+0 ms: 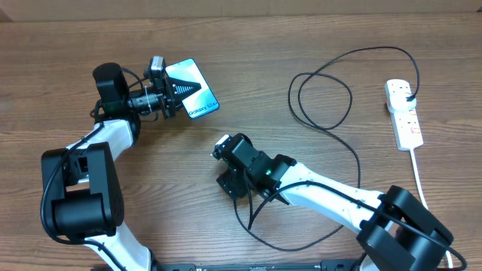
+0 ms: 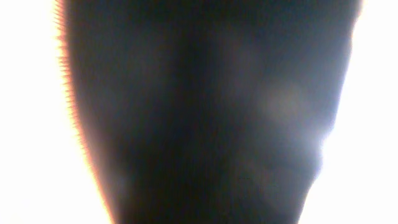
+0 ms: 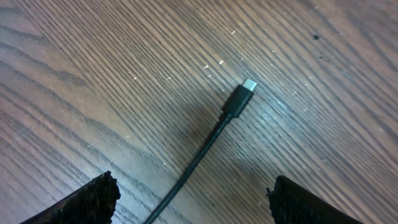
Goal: Plug charger to phone and switch on socket
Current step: 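Move the right gripper down over the black USB-C cable plug, then close the right gripper on the cable just behind the plug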
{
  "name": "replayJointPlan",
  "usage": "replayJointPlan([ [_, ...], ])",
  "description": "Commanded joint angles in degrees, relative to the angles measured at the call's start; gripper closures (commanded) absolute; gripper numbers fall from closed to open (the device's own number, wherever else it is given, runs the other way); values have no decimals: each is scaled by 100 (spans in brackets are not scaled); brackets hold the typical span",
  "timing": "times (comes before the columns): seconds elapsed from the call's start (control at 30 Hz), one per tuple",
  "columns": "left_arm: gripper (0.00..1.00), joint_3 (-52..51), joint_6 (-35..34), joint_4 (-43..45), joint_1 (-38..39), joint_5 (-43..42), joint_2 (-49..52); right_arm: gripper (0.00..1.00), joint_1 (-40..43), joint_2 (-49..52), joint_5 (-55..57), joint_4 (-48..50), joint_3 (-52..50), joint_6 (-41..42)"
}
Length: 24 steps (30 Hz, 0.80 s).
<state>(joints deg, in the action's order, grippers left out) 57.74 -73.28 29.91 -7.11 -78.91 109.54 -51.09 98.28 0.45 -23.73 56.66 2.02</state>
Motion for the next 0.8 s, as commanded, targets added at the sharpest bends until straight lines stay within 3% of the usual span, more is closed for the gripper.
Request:
replayJointPlan([
  [0.0, 96, 166, 87, 39, 39, -168, -9, 22, -9, 302, -55, 107, -9, 98],
  [0.53, 96, 166, 90, 74, 37, -76, -9, 34, -7, 907, 407, 1178, -9, 101],
  [0.77, 96, 166, 92, 74, 37, -57, -9, 51, -7, 1204, 708, 1209, -9, 101],
])
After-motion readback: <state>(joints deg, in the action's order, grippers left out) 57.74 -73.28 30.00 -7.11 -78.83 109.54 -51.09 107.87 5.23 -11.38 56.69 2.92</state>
